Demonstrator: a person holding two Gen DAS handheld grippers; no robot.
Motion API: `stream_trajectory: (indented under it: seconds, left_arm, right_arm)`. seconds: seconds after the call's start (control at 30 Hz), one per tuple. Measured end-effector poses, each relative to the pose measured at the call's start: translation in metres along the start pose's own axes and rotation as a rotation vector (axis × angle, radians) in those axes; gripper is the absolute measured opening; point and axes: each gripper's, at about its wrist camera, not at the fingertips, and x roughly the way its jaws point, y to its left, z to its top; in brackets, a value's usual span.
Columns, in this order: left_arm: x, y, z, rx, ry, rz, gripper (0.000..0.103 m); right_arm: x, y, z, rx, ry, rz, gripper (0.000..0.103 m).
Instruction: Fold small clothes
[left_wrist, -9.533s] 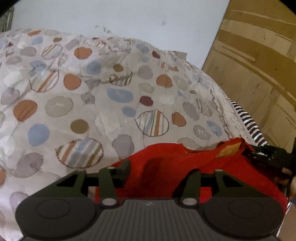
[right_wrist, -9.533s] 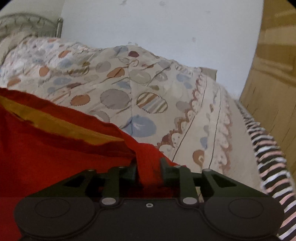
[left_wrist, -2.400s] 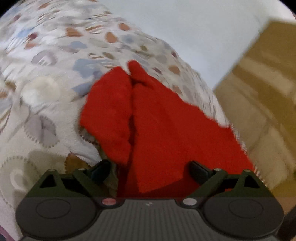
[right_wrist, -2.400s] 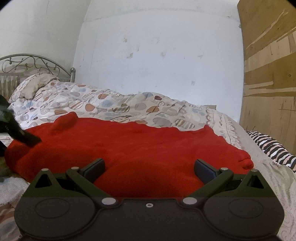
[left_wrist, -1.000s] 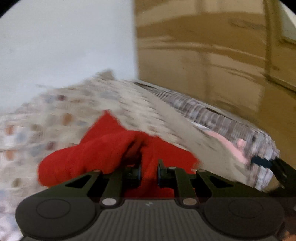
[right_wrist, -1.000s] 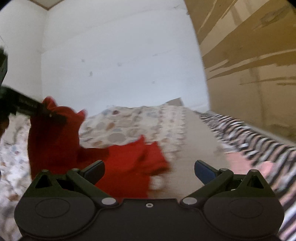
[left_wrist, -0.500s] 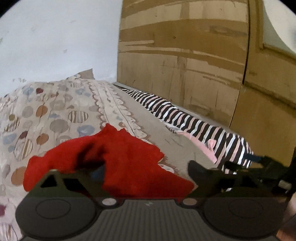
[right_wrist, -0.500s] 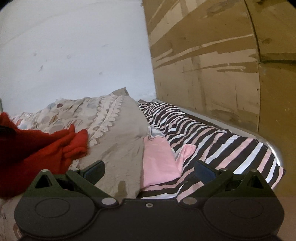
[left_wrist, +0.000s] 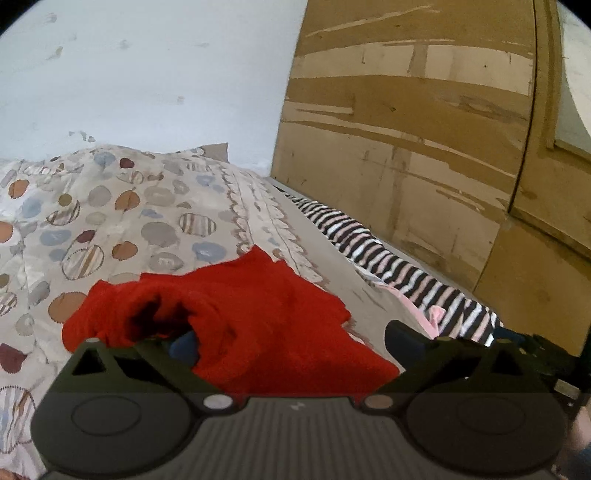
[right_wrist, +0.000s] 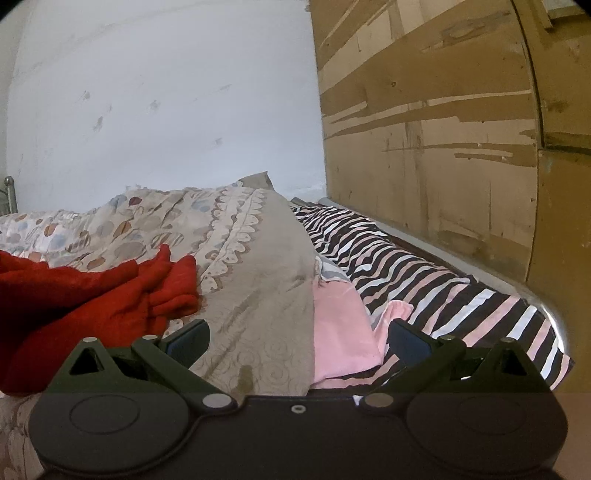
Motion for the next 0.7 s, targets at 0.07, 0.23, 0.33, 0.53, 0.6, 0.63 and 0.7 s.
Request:
stream_trajectory:
  seconds: [0.07,0.23,0.33,0.53,0.6,0.63,0.7]
  left_arm:
    - [0.008,-0.001,0.004,0.015,0.004,0.044,0.079]
    - [0.035,-0.024,0.007,0.161,0.066,0.056,0.076]
    - [0.05,-0.038,-0.004,0.276,0.139,0.0,0.076]
    - [0.048,-0.051,-0.033,0.383,0.134,-0.008,0.076]
    - [0.048,-0.051,-0.036,0.381,0.128,-0.021,0.076]
    - [0.048,-0.052,-0.037,0.39,0.127,-0.024,0.077]
    - [0.05,-0.053,-0.038,0.399,0.126,-0.02,0.077]
  right_arm:
    - [-0.002,-0.001,-0.001,0.009,-0.002,-0.001,0.103]
    - [-0.003,-0.006,-0.008,0.02,0.012,-0.007,0.103]
    - [-0.002,-0.013,-0.009,0.007,0.023,-0.025,0.103]
    - [0.009,-0.038,0.028,-0.175,-0.002,-0.044,0.103]
    - [0.022,-0.041,0.052,-0.267,0.011,0.005,0.102]
    - [0.03,-0.041,0.066,-0.316,0.021,0.045,0.102]
    - [0.043,-0.034,0.092,-0.384,0.052,0.149,0.102]
